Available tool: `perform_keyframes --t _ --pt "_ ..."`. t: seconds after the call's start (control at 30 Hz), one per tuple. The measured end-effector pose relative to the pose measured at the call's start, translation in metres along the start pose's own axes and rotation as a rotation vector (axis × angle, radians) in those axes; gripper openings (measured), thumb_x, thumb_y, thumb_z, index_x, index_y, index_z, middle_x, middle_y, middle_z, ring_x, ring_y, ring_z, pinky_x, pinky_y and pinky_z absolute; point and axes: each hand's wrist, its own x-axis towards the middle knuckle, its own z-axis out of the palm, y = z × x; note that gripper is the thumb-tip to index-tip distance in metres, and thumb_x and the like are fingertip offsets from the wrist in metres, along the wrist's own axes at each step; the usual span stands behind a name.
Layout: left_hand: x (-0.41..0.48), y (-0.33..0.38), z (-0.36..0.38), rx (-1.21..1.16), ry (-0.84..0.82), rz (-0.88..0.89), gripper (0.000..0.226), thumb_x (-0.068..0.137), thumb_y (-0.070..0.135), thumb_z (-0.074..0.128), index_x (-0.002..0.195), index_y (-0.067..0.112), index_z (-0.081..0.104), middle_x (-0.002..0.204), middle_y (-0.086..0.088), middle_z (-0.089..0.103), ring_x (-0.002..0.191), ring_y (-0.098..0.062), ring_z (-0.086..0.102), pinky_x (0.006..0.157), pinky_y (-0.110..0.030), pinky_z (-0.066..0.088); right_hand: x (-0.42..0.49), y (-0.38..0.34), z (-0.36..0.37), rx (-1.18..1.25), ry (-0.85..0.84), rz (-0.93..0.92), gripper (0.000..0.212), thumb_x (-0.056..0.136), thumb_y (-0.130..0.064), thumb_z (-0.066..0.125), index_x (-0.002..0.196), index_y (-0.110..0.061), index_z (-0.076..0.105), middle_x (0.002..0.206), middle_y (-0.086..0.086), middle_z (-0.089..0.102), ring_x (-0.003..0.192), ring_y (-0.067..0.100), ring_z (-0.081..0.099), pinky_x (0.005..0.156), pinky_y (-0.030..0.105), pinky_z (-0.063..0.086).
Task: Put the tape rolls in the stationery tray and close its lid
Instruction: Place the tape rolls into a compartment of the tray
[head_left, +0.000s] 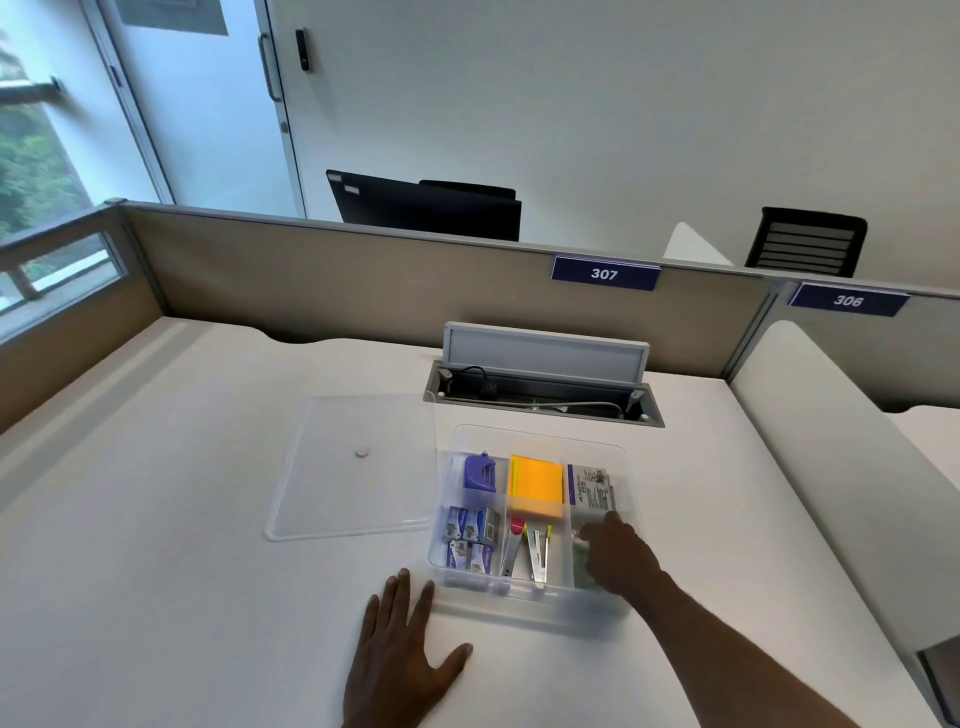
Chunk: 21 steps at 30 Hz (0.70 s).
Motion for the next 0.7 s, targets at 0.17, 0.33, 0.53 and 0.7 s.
perform_keyframes --t 0.17,0.33,0.53,0.7 --pt "-0.002 0.001 -0.001 0.001 0.023 -0.001 0.089 0.070 0.080 0.044 0.136 0.020 0.049 0.146 -0.015 0.043 0.134 -0.030 0.042 0.112 -0.029 -0.002 0.002 0.001 -0.007 0.160 0.094 0.135 0.009 0.087 -0.011 0.047 0.095 -0.013 0.052 0.084 0.011 0.051 0.088 0.030 0.057 0.084 0.035 0.053" --pt "-0.002 0.001 0.000 0.003 0.037 0.006 0.088 0.071 0.079 0.044 0.137 0.022 0.047 0.148 -0.014 0.039 0.136 -0.028 0.038 0.113 -0.028 -0.003 -0.003 0.000 0.002 0.196 0.195 0.180 0.014 0.086 -0.011 0.053 0.097 -0.009 0.061 0.102 0.017 0.066 0.096 0.032 0.067 0.080 0.035 0.055" --pt "-0.002 -0.001 0.002 -0.008 0.057 0.009 0.089 0.073 0.081 0.038 0.140 0.024 0.042 0.152 -0.011 0.032 0.140 -0.026 0.031 0.113 -0.028 -0.005 -0.001 -0.002 0.008 0.198 0.224 0.140 0.024 0.086 -0.014 0.054 0.109 -0.007 0.059 0.111 0.014 0.066 0.102 0.029 0.063 0.086 0.037 0.053" --pt "-0.002 -0.001 0.002 -0.002 0.042 0.007 0.087 0.072 0.080 0.041 0.139 0.023 0.045 0.151 -0.012 0.035 0.139 -0.027 0.034 0.113 -0.028 -0.004 -0.001 -0.005 0.012 0.151 0.285 0.146 0.027 0.089 -0.014 0.046 0.113 -0.009 0.056 0.110 0.012 0.064 0.105 0.030 0.059 0.085 0.038 0.052"
